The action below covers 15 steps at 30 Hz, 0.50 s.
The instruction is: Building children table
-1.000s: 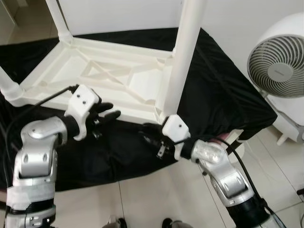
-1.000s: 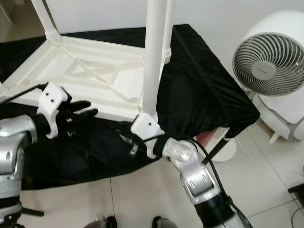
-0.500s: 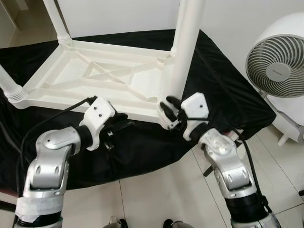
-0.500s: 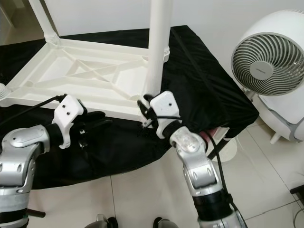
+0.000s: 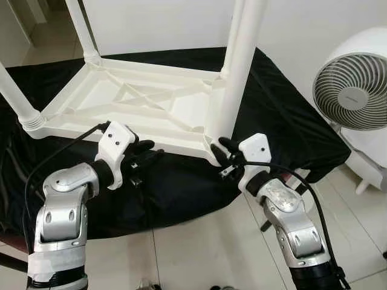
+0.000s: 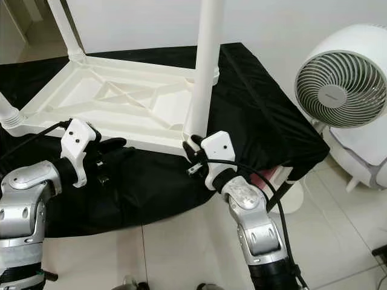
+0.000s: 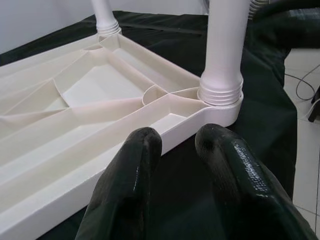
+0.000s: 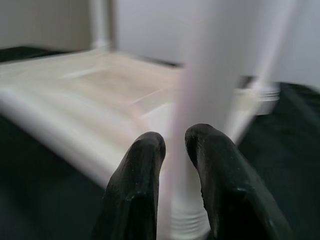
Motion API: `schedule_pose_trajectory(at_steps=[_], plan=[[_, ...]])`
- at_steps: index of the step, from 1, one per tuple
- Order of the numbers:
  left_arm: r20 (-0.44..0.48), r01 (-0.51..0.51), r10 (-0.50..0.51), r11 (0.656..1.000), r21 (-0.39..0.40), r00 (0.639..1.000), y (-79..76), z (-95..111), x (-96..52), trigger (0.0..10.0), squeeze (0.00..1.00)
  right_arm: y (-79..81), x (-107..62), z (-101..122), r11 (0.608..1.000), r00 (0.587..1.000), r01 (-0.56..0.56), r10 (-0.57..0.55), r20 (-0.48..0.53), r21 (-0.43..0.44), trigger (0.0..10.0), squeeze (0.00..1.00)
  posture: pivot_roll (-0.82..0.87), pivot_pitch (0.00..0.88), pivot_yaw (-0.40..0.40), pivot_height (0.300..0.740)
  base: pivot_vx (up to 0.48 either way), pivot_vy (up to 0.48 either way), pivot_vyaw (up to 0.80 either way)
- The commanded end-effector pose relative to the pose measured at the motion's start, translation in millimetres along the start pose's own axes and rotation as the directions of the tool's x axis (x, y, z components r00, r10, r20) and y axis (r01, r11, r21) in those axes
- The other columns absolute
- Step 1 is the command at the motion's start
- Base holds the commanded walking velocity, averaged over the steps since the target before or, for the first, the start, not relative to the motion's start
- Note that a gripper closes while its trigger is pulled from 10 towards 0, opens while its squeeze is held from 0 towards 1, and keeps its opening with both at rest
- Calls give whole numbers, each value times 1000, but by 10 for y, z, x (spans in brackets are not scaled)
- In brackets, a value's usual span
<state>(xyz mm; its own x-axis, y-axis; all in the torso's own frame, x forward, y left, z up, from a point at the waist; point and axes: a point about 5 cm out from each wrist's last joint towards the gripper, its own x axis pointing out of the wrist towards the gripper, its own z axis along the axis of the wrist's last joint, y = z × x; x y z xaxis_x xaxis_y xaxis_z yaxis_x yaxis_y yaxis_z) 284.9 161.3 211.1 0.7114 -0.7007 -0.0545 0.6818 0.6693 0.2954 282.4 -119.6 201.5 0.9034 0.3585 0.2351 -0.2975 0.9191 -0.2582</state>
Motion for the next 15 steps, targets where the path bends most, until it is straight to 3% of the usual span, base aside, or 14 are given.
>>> schedule_pose_trajectory(at_steps=[1, 6, 7, 9, 12, 15], plan=[[14, -436, 436, 900, -28, 900, 213, 8, -23, 10000, 0, -98, -42, 12, 994, 994, 110, -110, 16, -26, 10000, 0, -68, 53, 35, 740, 0, 0, 0], [24, -484, 488, 870, -98, 872, 233, 28, 13, 10000, 0, -155, -35, 36, 988, 989, 148, -147, 28, -41, 10000, 0, -84, 42, 38, 740, 0, 0, 0], [28, -478, 483, 873, -91, 875, 223, 29, 30, 10000, 0, -156, -15, 30, 990, 991, 134, -133, 24, -42, 10000, 0, -86, 40, 36, 740, 0, 0, 0], [35, -441, 441, 898, -6, 897, 178, 18, 63, 10000, 0, -178, 41, 15, 992, 993, 117, -116, 20, -45, 10000, 0, -89, 31, 34, 740, 0, 0, 0], [44, -423, 422, 906, 3, 906, 164, 19, 68, 10000, 0, -182, 70, 1, 994, 994, 105, -105, 11, -33, 10000, 0, -88, 27, 32, 740, 0, 0, 0], [68, -396, 395, 918, 9, 916, 162, 63, 77, 10000, 0, -147, 159, -80, 998, 998, 29, -26, -49, 59, 10000, 0, -78, 21, 30, 740, 0, 0, 0]])
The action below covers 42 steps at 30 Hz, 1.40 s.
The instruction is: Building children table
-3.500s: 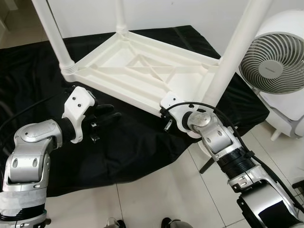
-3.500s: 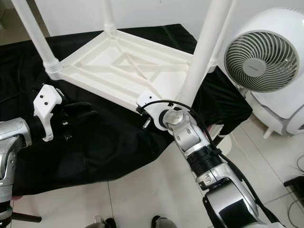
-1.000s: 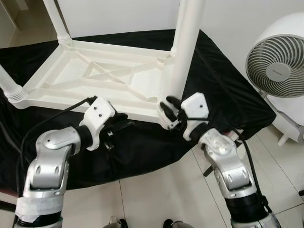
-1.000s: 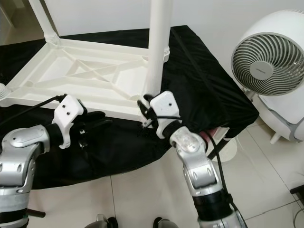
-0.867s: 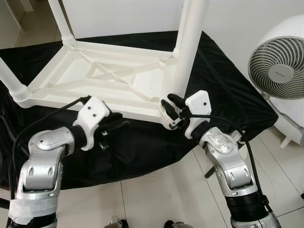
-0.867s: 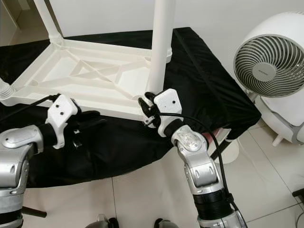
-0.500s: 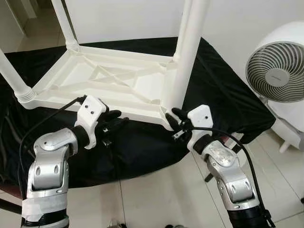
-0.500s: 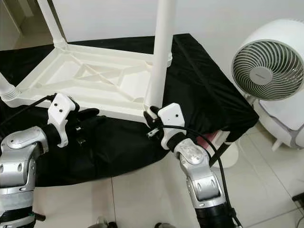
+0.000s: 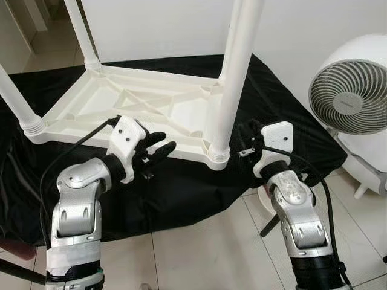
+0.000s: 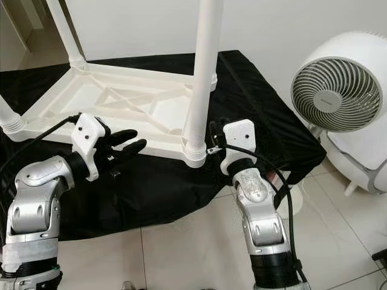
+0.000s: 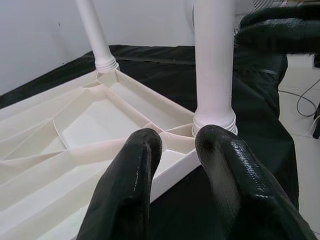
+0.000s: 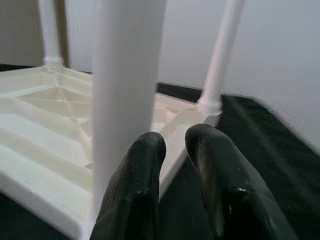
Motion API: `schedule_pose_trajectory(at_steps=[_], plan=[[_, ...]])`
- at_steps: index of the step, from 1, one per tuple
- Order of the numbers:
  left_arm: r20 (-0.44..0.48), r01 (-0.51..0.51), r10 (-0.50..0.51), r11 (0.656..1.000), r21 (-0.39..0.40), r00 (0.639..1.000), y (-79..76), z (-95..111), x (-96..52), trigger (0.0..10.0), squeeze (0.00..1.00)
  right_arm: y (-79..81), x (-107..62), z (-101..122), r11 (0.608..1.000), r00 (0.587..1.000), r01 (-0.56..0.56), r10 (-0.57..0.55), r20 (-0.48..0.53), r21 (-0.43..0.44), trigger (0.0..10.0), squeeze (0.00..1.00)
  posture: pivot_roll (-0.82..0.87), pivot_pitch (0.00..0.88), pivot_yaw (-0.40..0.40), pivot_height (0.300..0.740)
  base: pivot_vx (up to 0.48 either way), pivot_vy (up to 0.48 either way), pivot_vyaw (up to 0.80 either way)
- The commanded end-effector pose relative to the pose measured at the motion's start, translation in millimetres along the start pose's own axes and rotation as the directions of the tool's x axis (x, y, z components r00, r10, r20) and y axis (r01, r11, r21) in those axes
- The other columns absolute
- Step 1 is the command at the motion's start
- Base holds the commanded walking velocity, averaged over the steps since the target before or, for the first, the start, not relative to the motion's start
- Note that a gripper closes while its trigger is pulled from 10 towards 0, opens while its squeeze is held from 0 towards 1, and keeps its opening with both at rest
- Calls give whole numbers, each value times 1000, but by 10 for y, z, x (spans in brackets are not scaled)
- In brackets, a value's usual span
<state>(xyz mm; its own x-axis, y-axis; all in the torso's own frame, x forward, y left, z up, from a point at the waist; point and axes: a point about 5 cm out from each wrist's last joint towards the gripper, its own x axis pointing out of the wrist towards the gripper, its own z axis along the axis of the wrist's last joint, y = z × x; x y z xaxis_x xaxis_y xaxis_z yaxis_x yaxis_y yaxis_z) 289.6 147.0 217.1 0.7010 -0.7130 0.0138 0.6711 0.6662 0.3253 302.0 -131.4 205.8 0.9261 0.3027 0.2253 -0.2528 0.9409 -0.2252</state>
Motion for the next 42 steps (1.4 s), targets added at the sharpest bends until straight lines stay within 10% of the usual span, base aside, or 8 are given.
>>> schedule_pose_trajectory(at_steps=[1, 9, 10, 29, 30, 42], plan=[[1, -377, 377, 926, 16, 926, 212, 7, -59, 10000, 0, 48, 64, -89, 995, 996, -57, 62, -61, 82, 10000, 0, -76, 16, 31, 740, 0, 0, 0], [8, -322, 322, 946, 31, 947, 200, 61, -103, 10000, 0, 180, 142, -128, 932, 955, -258, 286, -80, 255, 10000, 0, -70, 5, 29, 740, 0, 0, 0], [8, -323, 323, 946, 37, 946, 195, 58, -103, 10000, 0, 162, 146, -126, 941, 960, -244, 268, -76, 236, 10000, 1000, -60, 0, 24, 740, 0, 0, 0], [-3, -303, 304, 953, 21, 953, 103, 16, -102, 10000, 0, 180, 29, -163, 907, 902, -412, 419, -106, 87, 10000, 1000, -56, 6, 25, 740, 0, 0, 0], [-2, -303, 303, 953, 21, 953, 102, 19, -101, 10000, 0, 182, 28, -162, 900, 894, -428, 435, -111, 81, 10000, 0, -56, 6, 25, 740, 0, 0, 0], [-6, -323, 323, 946, 24, 946, 133, 17, -105, 10000, 0, 253, 426, -70, 917, 911, -398, 391, -129, -33, 10000, 0, -44, 23, 23, 740, 0, 0, 0]])
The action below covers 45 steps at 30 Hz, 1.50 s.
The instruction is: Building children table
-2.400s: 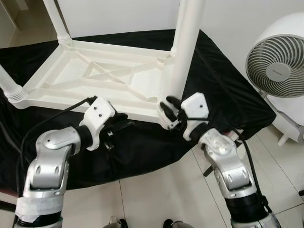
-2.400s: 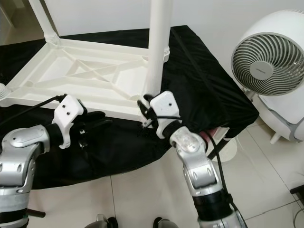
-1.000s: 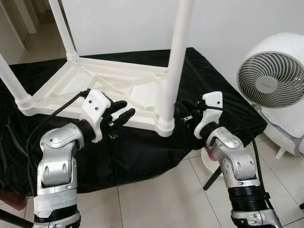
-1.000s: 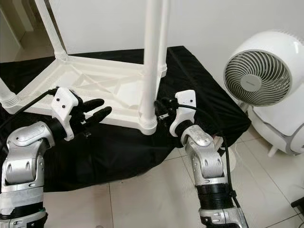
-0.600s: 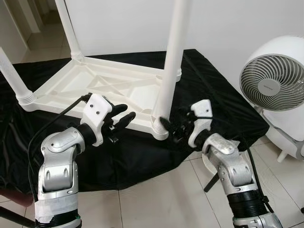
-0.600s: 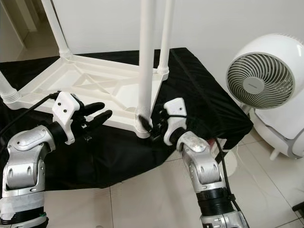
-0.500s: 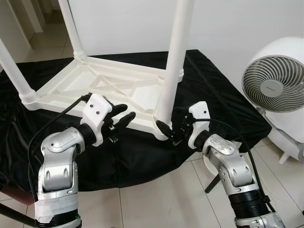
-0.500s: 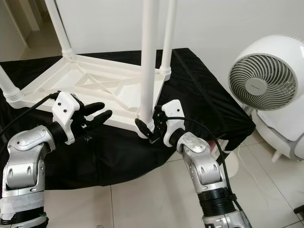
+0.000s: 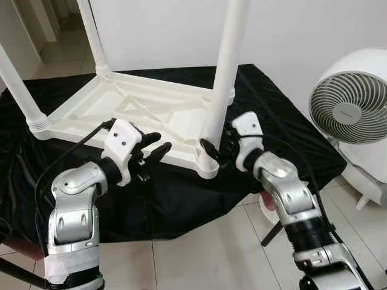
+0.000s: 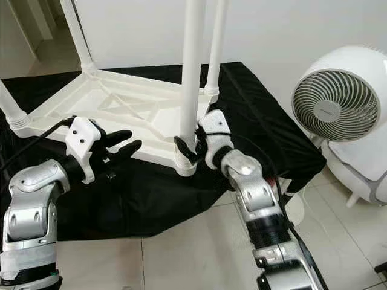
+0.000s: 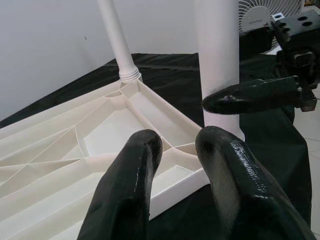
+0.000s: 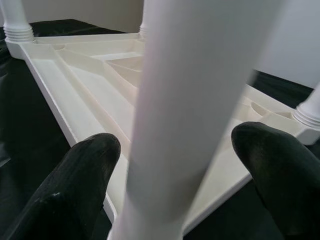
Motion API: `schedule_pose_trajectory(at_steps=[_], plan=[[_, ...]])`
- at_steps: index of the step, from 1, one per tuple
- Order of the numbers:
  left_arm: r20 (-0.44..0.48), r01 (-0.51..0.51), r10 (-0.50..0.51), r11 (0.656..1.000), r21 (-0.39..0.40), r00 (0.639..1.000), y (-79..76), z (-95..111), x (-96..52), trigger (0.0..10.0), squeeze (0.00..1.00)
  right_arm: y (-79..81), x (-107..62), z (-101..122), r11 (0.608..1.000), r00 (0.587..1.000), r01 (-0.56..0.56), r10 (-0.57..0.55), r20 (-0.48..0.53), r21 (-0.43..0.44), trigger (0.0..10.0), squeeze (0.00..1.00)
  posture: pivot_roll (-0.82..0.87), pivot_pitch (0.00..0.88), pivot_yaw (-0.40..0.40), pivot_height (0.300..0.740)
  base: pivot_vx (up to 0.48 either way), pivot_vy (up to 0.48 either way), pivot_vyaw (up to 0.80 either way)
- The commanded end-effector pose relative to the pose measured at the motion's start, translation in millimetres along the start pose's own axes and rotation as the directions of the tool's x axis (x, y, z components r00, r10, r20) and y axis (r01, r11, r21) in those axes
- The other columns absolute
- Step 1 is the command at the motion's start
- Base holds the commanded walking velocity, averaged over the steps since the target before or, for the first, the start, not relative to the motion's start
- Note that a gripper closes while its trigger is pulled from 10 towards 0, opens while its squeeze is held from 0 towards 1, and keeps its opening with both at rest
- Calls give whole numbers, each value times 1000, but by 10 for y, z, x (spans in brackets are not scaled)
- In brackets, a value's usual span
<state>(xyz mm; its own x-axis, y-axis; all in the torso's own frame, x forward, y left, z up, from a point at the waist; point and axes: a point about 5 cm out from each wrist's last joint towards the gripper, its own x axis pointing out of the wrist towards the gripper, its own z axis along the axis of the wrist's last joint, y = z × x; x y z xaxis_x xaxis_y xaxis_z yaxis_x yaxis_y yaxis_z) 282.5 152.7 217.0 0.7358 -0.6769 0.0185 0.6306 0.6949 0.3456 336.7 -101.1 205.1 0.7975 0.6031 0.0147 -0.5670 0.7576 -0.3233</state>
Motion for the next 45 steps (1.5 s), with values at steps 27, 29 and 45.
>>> schedule_pose_trajectory(at_steps=[27, 29, 45], plan=[[-15, -268, 268, 963, -23, 963, 130, -17, -14, 10000, 0, 136, 237, -308, 996, 974, 49, -32, -225, 71, 0, 0, -35, 35, 25, 740, 0, 0, 0], [-16, -267, 267, 963, -23, 964, 125, -20, -11, 10000, 0, 102, 238, -325, 983, 957, 163, -138, -253, 80, 0, 0, -37, 38, 25, 740, 0, 0, 0], [-23, -249, 249, 968, -27, 968, 104, -32, 10, 10000, 0, 172, 48, -476, 744, 726, 654, -565, -393, 139, 0, 0, -53, 53, 37, 740, 0, 0, 0]])
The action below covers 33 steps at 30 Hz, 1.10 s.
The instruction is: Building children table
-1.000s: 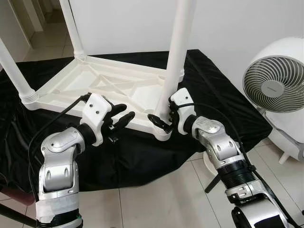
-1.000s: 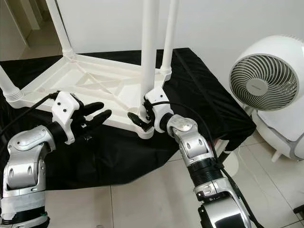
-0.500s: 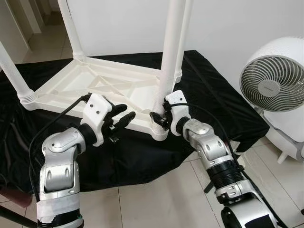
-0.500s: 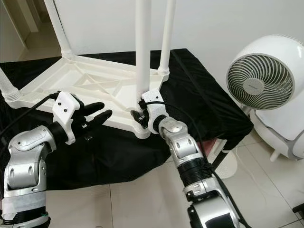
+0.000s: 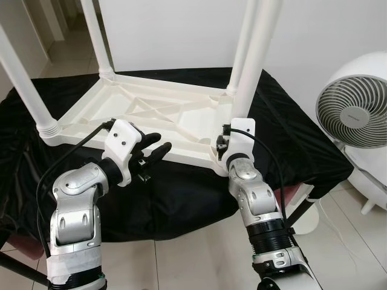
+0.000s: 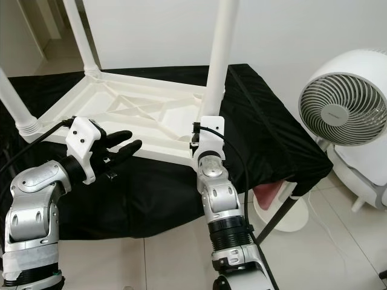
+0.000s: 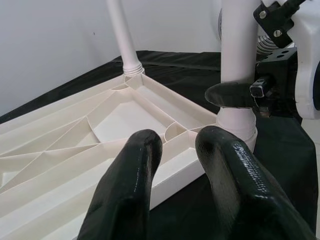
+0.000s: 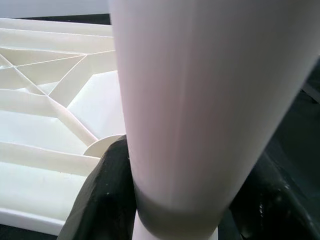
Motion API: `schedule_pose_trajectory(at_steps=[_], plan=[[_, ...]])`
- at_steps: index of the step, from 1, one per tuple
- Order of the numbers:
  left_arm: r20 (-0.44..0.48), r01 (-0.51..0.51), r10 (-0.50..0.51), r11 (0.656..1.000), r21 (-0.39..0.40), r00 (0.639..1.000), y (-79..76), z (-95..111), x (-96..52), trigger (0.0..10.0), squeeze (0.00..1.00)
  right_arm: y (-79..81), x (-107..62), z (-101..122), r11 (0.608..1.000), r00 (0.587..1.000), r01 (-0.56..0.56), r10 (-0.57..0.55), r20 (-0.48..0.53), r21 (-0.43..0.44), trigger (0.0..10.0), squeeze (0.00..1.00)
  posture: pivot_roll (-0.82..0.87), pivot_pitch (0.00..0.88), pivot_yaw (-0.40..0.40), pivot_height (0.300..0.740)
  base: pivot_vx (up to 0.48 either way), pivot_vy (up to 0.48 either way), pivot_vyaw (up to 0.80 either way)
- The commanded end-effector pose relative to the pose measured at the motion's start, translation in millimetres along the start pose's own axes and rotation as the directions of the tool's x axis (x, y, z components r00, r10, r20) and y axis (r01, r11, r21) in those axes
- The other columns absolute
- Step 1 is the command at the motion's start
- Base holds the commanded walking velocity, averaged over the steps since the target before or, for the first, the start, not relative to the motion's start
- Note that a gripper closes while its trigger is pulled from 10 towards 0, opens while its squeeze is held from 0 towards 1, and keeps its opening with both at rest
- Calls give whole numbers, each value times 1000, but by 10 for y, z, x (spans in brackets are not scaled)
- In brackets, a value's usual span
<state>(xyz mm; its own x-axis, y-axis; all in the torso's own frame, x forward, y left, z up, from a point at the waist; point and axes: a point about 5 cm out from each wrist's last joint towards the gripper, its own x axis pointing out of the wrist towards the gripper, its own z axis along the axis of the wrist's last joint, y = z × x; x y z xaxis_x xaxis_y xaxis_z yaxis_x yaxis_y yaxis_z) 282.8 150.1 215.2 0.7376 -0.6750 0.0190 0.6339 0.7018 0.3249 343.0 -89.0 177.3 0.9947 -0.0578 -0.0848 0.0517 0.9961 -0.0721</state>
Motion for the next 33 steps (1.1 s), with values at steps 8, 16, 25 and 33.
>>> schedule_pose_trajectory(at_steps=[8, 16, 25, 33], plan=[[-12, -228, 228, 973, -33, 974, 116, -6, -15, 10000, 0, 148, -72, 3, 963, 964, -254, 259, 58, -85, 10000, 1000, -45, 57, 36, 740, 0, 0, 0], [-13, 130, -132, 988, -81, 991, -116, 21, 28, 10000, 0, 44, -83, 118, 918, 921, -357, 376, 101, -172, 10000, 0, -52, 58, 29, 740, 0, 0, 0], [-55, 306, -310, 950, -67, 949, -240, -25, 87, 10000, 0, -115, -61, 231, 787, 822, -511, 565, 71, -347, 10000, 0, -69, 67, 46, 740, 0, 0, 0], [-92, 334, -338, 941, -59, 937, -215, -67, 97, 10000, 0, -194, 37, 93, 734, 790, -596, 609, -73, -325, 10000, 0, -64, 72, 43, 740, 0, 0, 0]])
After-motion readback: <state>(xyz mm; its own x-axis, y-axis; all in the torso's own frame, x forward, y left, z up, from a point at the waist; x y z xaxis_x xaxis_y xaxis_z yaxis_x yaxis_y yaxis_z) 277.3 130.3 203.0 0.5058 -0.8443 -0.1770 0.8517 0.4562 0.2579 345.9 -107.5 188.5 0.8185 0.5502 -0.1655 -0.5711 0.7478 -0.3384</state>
